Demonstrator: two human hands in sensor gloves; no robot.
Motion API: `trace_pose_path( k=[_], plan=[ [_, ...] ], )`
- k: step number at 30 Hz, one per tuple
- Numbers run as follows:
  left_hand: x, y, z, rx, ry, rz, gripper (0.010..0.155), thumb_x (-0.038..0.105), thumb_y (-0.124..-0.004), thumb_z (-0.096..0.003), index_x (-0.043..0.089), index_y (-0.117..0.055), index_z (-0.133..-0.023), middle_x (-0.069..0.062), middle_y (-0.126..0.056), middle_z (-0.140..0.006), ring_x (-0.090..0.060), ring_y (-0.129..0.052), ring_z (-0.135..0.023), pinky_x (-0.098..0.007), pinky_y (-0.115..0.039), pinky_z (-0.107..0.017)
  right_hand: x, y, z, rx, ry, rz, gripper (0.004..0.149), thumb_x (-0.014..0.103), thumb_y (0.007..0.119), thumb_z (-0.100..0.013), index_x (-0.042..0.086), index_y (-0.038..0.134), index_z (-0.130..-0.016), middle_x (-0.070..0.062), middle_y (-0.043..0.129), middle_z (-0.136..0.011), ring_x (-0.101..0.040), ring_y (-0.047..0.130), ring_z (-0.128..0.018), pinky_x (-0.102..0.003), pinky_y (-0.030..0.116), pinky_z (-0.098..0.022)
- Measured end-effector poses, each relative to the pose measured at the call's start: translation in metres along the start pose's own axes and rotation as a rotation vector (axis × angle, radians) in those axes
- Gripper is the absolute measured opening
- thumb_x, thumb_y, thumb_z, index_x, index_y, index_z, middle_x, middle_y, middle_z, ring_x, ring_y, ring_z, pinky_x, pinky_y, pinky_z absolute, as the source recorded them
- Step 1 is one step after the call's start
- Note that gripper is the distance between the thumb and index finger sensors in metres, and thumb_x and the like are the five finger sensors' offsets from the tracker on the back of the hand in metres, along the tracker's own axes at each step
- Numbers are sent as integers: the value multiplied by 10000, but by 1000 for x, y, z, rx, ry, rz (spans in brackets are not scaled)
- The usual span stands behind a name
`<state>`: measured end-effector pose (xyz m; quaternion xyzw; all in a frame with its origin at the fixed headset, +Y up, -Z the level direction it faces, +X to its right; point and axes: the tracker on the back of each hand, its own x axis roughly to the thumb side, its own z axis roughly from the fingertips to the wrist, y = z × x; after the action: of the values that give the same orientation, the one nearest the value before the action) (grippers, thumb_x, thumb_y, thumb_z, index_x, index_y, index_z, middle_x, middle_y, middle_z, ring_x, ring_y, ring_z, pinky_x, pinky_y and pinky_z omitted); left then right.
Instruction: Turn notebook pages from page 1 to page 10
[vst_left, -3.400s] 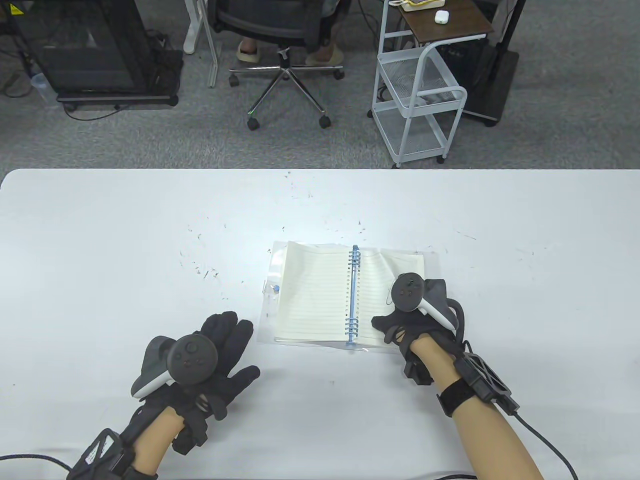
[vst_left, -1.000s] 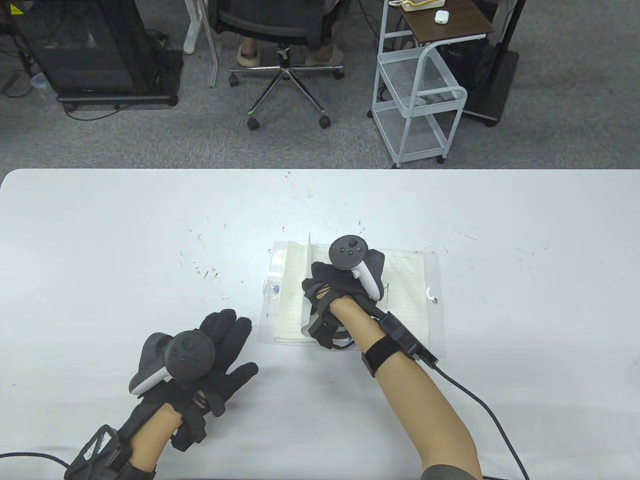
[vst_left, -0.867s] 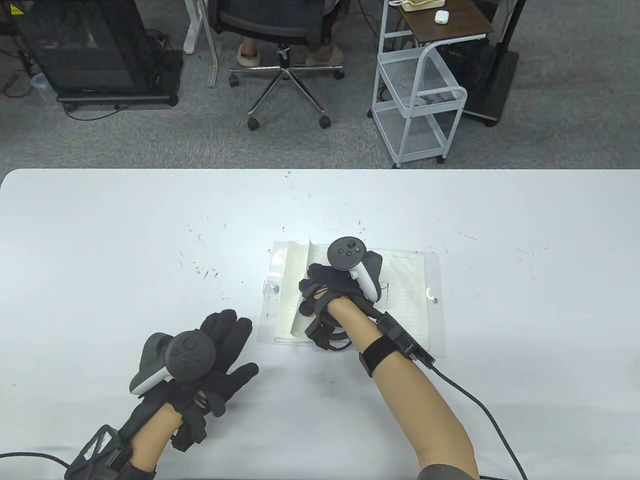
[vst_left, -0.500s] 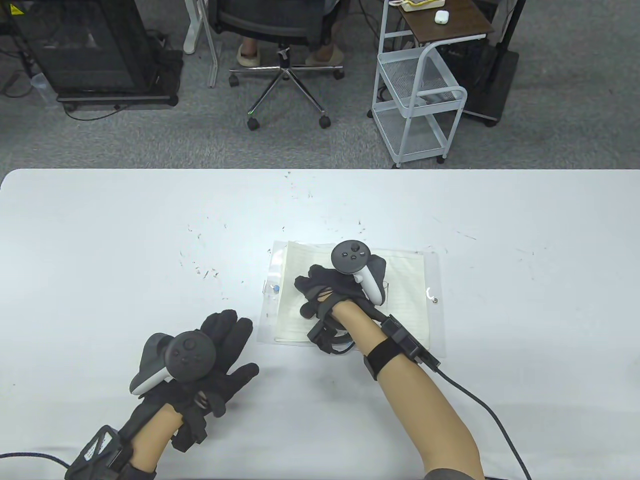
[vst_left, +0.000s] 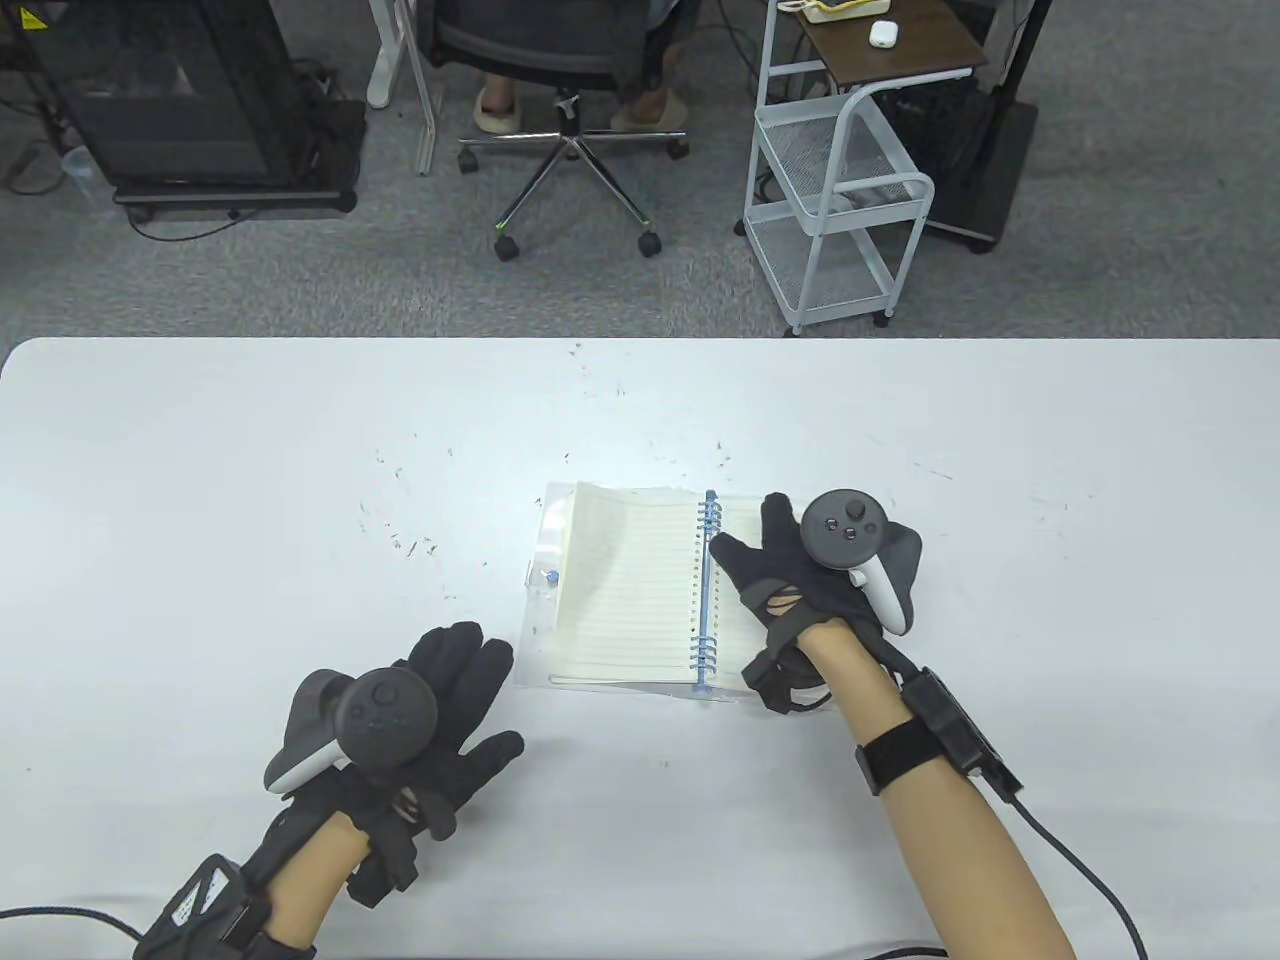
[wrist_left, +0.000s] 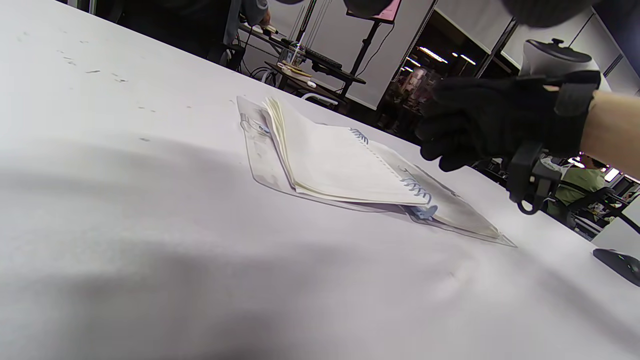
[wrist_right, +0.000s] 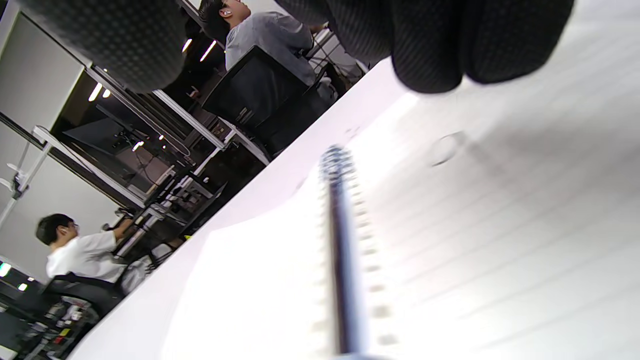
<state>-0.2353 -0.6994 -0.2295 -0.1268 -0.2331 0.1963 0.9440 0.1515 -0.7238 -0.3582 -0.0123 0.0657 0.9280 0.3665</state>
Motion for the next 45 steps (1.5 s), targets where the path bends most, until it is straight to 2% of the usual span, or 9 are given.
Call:
trace_pose_path(
  k=[4,7,11,16,27,34,36,42,45],
  plan=[
    [0,-1,0,-2,-4,4,854,684,-627,-450,243,-375,-1136,-134,-248,-1182,-495,-258,-1129,-708,-352,-733,-26,3,5,19,22,171,981,741,723,-478,78,230,-1006,-340,374,-1042,-638,460,-902,-738,507,-584],
    [1,-2,-1,-5,-6,2,854,684,-625,-452,241,-373,-1137,-132,-247,-1183,-495,-258,-1129,-707,-353,-734,-38,9,4,151,68,322,1045,789,704,-472,102,120,-999,-364,232,-1040,-669,288,-918,-778,376,-596],
    [1,-2,-1,-2,-8,3,854,684,-625,-452,241,-373,-1136,-135,-248,-1182,-497,-257,-1128,-708,-354,-733,-48,18,4,222,91,448,1112,826,686,-457,108,6,-964,-385,139,-1012,-687,176,-906,-800,290,-590],
    [0,-2,0,0,-6,5,854,683,-625,-452,239,-374,-1137,-135,-249,-1182,-497,-259,-1128,-708,-354,-732,-54,31,5,287,99,499,1155,823,703,-447,94,-52,-929,-405,97,-979,-695,114,-879,-805,247,-580],
    [0,-3,0,-3,3,7,854,683,-624,-452,240,-371,-1136,-134,-247,-1181,-495,-257,-1128,-707,-355,-733,-46,39,8,285,98,490,1060,699,697,-475,85,-47,-913,-299,113,-1021,-593,51,-905,-796,194,-571],
    [1,-2,0,3,2,4,853,683,-624,-452,241,-371,-1136,-134,-246,-1181,-496,-258,-1127,-707,-354,-733,-25,38,14,177,3,472,1016,528,829,-468,76,53,-944,-243,298,-1056,-601,181,-922,-785,248,-579],
    [1,-2,0,5,0,4,852,683,-624,-452,243,-370,-1136,-134,-246,-1181,-495,-259,-1128,-706,-355,-734,-20,34,16,168,-19,435,1013,538,831,-465,77,71,-952,-238,310,-1057,-630,258,-919,-786,278,-575],
    [0,-2,0,8,-4,7,852,682,-625,-452,241,-372,-1136,-132,-247,-1182,-497,-262,-1127,-707,-357,-732,-11,13,19,139,-19,113,1005,558,832,-466,92,93,-963,-263,230,-1039,-680,544,-865,-764,495,-574],
    [0,-1,0,12,-5,9,852,682,-625,-452,241,-372,-1136,-133,-248,-1181,-497,-262,-1128,-707,-358,-733,-13,-2,20,61,18,-25,996,543,828,-468,61,110,-962,-383,143,-961,-599,710,-822,-704,618,-559]
  ],
)
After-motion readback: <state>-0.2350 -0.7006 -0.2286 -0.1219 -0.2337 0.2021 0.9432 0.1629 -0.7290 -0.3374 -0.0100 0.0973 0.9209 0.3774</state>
